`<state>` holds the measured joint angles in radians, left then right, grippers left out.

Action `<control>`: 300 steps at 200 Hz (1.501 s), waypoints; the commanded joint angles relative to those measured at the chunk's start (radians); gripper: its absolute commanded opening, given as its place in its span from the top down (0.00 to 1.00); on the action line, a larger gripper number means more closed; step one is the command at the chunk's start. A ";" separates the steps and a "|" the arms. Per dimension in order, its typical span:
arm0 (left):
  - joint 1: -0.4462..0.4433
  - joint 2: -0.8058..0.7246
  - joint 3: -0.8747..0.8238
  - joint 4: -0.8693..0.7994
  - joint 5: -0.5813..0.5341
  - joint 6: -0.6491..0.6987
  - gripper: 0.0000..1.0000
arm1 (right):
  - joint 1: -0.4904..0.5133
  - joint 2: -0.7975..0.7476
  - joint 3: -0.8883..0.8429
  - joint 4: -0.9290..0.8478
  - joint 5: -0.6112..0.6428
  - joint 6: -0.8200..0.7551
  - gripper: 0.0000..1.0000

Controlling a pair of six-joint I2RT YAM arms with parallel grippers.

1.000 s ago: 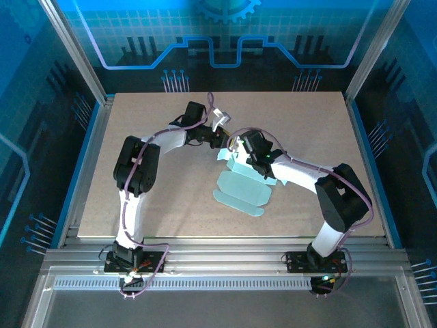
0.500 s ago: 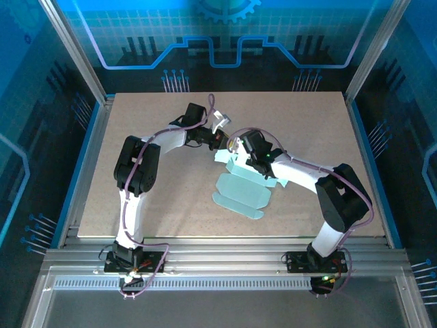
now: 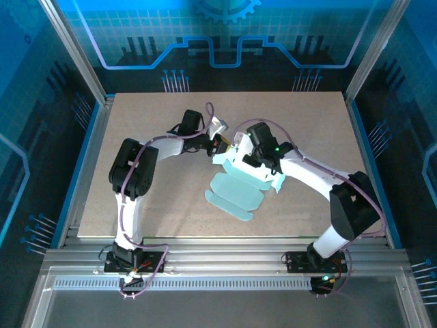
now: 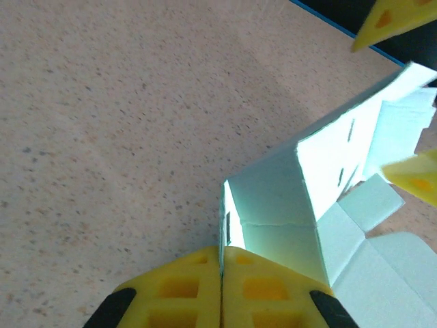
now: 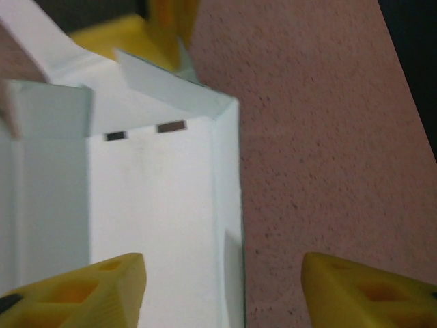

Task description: Fold the paper box

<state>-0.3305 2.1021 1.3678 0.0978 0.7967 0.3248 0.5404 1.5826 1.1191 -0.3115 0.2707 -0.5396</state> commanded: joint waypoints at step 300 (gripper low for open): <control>-0.080 -0.214 -0.636 0.986 -0.483 -0.107 1.00 | -0.197 0.207 0.271 -0.331 -0.633 0.420 0.51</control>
<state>-0.4011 1.9373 0.7601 1.0229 0.3965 0.2554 0.3229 1.8061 1.4139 -0.6346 -0.3527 -0.1055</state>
